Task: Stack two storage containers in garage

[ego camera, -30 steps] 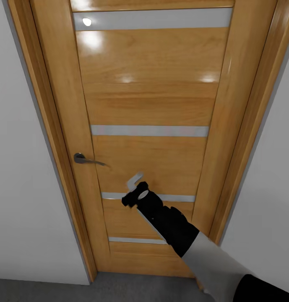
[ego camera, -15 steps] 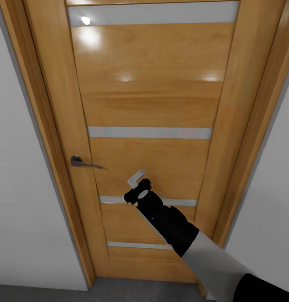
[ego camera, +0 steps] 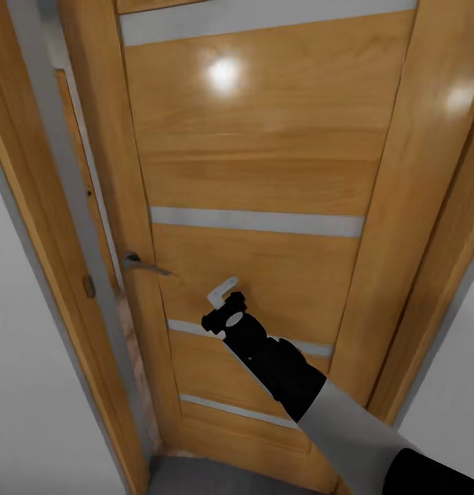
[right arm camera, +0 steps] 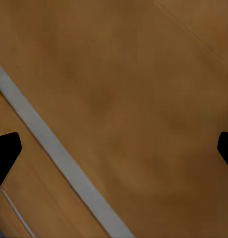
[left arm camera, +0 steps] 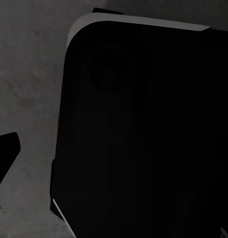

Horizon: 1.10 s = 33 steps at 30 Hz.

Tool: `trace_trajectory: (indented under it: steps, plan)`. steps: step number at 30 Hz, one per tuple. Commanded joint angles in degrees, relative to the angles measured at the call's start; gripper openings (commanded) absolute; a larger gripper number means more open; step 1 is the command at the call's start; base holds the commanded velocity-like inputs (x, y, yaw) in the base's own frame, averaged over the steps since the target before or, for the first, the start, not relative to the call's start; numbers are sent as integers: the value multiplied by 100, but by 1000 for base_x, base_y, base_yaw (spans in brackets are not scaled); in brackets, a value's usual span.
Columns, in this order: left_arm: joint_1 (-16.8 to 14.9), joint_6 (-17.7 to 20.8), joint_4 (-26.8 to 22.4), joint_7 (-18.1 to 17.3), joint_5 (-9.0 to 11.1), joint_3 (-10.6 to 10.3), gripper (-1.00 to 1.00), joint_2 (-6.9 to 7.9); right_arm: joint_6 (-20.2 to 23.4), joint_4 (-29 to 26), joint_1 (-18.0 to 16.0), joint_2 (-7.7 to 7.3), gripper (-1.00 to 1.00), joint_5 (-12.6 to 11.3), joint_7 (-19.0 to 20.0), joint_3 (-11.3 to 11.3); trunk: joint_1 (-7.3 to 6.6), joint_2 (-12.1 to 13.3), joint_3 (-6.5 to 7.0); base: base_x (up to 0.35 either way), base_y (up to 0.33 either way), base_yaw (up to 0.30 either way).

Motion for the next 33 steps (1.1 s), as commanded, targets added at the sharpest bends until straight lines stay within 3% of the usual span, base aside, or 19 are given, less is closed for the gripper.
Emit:
trace_trajectory:
  steps: [1,14,24,28,29,33]
  plan:
    - [-1,-13,-1,2,38,12,100,-1,20,-6,-9,0,100,47,-58,14,3,-2,-5,266,0,0]
    - [-1,-13,-1,2,38,8,100,-1,-537,74,-9,0,100,49,-70,-35,3,-2,-5,203,0,0]
    - [-1,-14,-1,2,38,9,100,-1,-1475,344,-9,0,100,-1,-106,-42,3,-2,-5,18,0,0]
    - [-1,-13,-1,2,38,12,100,-1,-1524,504,-9,0,100,201,-107,-43,3,-2,-5,0,0,0]
    - [-1,-13,-1,2,32,7,100,-1,-1500,522,-9,0,100,424,-103,-47,3,-2,-5,90,0,0]
    - [-1,-13,-1,2,30,4,100,-1,-1487,548,-9,0,100,502,-128,-36,3,-2,-5,188,0,0]
